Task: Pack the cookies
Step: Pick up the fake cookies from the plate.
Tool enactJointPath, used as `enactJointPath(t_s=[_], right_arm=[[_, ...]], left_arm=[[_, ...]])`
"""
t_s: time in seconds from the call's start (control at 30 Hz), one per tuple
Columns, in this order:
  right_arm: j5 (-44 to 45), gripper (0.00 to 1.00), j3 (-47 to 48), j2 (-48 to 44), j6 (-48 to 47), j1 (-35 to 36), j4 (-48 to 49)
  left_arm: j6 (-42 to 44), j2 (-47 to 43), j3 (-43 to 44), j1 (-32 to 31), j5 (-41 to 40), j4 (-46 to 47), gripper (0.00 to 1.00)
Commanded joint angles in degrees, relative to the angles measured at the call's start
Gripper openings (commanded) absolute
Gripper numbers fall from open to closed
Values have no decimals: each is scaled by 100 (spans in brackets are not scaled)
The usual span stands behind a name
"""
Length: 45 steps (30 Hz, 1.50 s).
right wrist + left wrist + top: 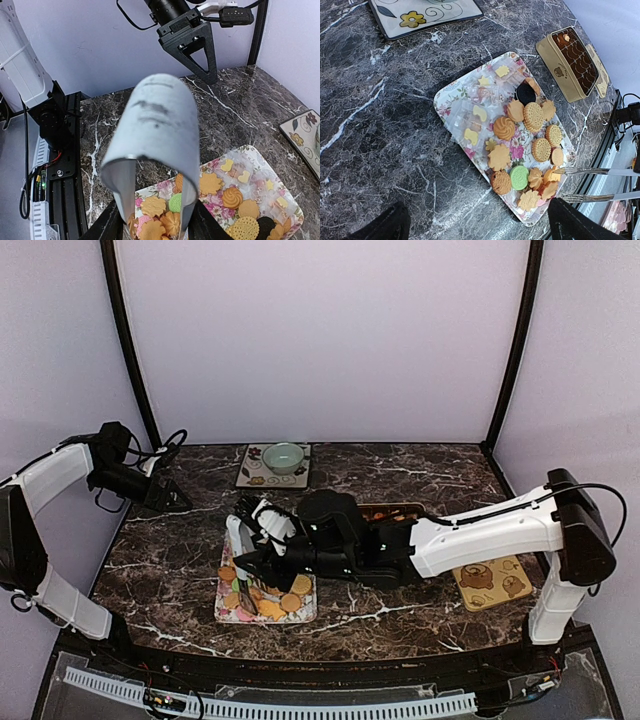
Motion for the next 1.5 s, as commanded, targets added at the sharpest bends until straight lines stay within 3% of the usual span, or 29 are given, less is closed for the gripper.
enactJointPath(t_s=[0.0,0.73,1.47], right_arm=[[-164,43,305,134,30,21,554],[-173,39,371,535,-113,5,613],[-242,0,59,-208,168,-239,1002]], left_arm=[[27,-57,16,42,6,-104,99],[50,-57,7,43,40,-118,99],[46,-31,49,43,85,-127,98]])
